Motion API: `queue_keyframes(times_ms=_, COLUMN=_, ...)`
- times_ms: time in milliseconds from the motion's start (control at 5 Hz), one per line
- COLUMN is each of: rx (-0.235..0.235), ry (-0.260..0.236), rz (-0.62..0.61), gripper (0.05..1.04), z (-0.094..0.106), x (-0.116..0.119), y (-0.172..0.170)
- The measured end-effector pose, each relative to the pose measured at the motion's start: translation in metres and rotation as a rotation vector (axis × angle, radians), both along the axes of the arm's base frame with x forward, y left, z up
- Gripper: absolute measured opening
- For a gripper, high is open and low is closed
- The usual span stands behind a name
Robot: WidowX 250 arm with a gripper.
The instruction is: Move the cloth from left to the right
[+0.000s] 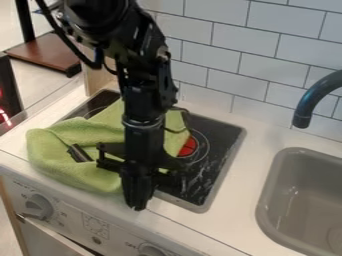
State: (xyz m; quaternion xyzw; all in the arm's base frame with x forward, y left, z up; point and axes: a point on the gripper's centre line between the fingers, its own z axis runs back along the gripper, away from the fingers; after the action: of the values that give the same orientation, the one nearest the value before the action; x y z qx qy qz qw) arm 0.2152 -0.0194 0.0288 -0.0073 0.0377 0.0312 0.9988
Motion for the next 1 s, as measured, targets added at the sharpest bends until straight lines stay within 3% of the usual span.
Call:
queue_keyframes(times_ms=200, rx=-0.013, ry=0.015, rz=0.008, gripper=0.34, z=0.0, x=-0.001, y=-0.001)
queue_keyframes(times_ms=400, rx=-0.022, ry=0.028, rz=0.018, gripper=0.608, z=0.004, x=-0.003, y=0.002)
queue_keyframes(times_ms=600, rx=-0.05, ry=0.012, rz=0.063, gripper=0.909, z=0.019, x=0.0, y=0.009)
queue_keyframes(times_ms=800, rx=-0.087, ry=-0.038, rz=0.068, gripper=1.019, z=0.043, x=0.009, y=0.014)
queue_keyframes(times_ms=1000, rx=-0.13, ry=-0.068, rz=0.078, gripper=1.004, z=0.062, x=0.014, y=0.017)
